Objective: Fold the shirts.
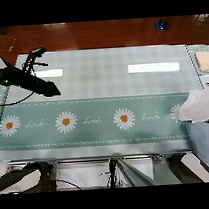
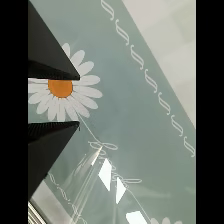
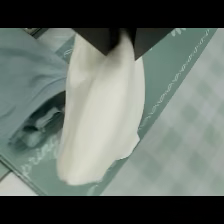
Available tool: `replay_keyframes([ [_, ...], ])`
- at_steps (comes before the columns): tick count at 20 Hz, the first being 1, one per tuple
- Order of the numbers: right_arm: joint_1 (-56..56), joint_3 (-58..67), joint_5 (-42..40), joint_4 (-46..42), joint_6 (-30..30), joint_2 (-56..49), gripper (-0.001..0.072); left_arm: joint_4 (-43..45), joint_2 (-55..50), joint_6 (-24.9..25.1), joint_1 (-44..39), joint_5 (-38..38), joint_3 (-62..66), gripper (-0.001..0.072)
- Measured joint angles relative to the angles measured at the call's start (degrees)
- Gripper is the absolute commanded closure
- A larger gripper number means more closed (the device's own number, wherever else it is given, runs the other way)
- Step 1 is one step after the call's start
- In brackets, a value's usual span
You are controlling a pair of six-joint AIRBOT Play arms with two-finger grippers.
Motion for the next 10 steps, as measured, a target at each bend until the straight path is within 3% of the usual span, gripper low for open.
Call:
replay_keyframes([
  [10, -8.07, -10.4, 0.28, -14.71, -1.33, 2.97, 0.0686, 0.02, 0.0, 1.22, 1.62, 0.63, 0.0, 0.0384],
])
